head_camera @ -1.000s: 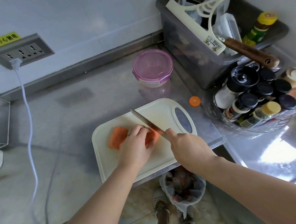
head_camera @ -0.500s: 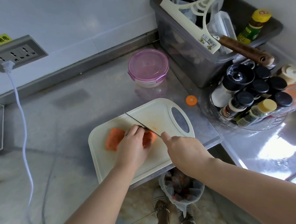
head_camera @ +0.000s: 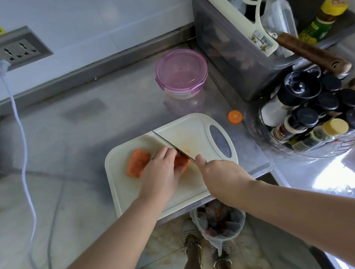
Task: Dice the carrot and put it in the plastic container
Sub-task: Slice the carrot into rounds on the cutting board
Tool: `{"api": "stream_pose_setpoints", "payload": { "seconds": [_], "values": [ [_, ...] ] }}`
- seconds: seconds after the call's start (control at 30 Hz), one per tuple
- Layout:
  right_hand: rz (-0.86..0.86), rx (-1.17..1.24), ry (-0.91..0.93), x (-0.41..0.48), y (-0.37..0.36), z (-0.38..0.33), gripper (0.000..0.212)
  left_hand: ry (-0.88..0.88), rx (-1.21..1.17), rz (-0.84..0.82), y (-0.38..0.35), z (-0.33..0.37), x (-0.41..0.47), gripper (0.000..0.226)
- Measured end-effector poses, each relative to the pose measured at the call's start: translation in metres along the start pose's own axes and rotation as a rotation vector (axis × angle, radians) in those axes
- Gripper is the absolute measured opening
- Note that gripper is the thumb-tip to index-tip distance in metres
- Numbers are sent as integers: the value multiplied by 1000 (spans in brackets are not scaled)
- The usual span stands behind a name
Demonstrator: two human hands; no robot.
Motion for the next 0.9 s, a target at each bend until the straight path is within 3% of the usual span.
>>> {"api": "stream_pose_setpoints", "payload": {
  "seconds": [0.23, 0.37, 0.53, 0.63, 0.9],
  "values": [
    [20, 5, -22, 18, -5, -4, 50, 21, -56, -87, 1, -1, 0, 22],
    [82, 106, -92, 12, -3, 10, 25, 17, -65, -86, 4, 1, -2, 22],
    [129, 68, -27, -8, 1, 8, 30, 3, 1, -27, 9, 2, -3, 21],
    [149, 6, 14, -15, 0, 1, 44, 8, 11, -2, 9, 1, -3, 21],
    [149, 76, 7, -17, -1, -1, 49, 0, 55, 0, 5, -1, -1, 27]
  ]
}}
Point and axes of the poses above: each hand's wrist, its own x-axis towards the middle knuckle, its own y-axis out of the back of the hand, z = x × y, the point moved 4 cm from there along x, towards the middle knuckle, and after that the axes turned 6 degrees about x, right-handed, at the moved point
